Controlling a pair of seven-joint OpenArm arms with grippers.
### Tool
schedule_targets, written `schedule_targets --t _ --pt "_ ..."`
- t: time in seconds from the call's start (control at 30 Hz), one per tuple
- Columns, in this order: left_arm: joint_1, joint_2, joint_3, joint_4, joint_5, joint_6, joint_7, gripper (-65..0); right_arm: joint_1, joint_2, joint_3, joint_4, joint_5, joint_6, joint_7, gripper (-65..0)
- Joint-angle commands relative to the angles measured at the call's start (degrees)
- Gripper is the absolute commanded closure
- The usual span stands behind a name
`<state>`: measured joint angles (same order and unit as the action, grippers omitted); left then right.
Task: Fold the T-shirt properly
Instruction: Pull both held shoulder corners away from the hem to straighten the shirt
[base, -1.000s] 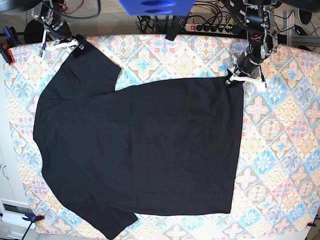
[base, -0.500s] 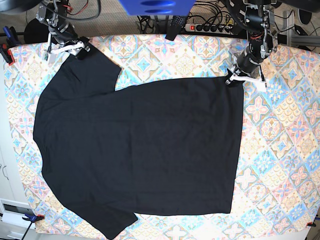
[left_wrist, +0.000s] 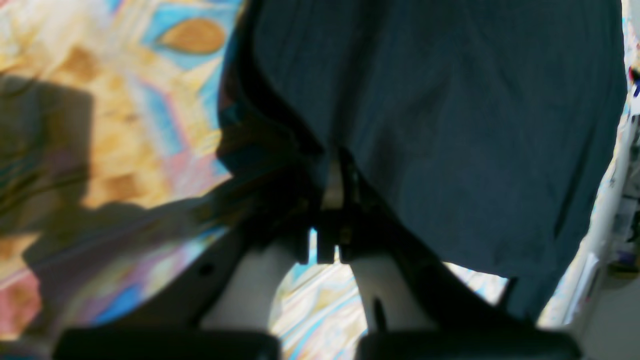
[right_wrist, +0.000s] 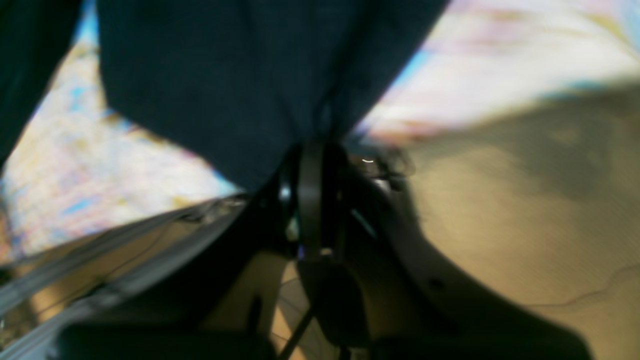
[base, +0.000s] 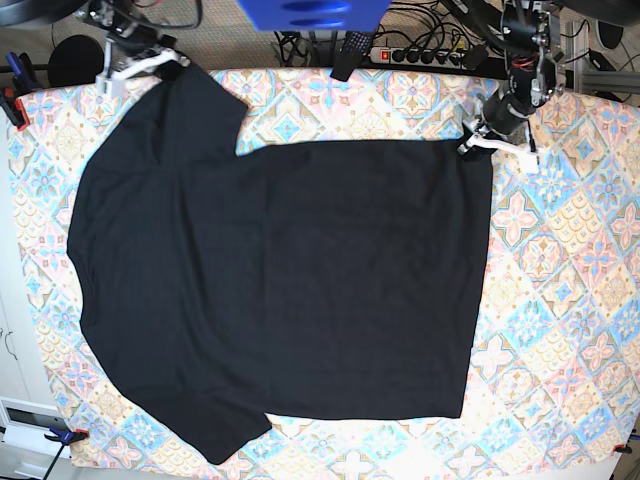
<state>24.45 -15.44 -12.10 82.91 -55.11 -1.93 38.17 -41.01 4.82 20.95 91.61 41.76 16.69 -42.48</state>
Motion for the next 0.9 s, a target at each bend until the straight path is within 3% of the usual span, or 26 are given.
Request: schedule_targets --t 0.0,0.13,0.33,0.57,0.87 --pt "1.97 -1.57 -0.34 0.12 1.97 1.98 0.64 0.0 -1.23 0.50 1.25 0.83 0.40 0.67 0.50 0.0" --pt "4.96 -3.15 -0.61 2.67 2.15 0.66 0.55 0.0 -3.69 0.50 4.24 0.83 0.40 1.73 0.50 0.0" --pt "10.94 -3.94 -0.61 6.01 2.23 -0.66 0.46 0.0 -8.52 0.41 8.11 0.83 0.40 14.83 0.50 0.0" --pt "14.54 -3.77 -2.28 6.10 2.23 -0.75 0.46 0.0 -11.95 0.41 11.71 0.83 0.40 23.31 0.50 0.0" --pt "14.89 -3.59 -3.51 8.82 2.06 -0.75 0.46 0.0 -11.86 0.41 13.82 6.10 0.40 23.31 0.50 0.0"
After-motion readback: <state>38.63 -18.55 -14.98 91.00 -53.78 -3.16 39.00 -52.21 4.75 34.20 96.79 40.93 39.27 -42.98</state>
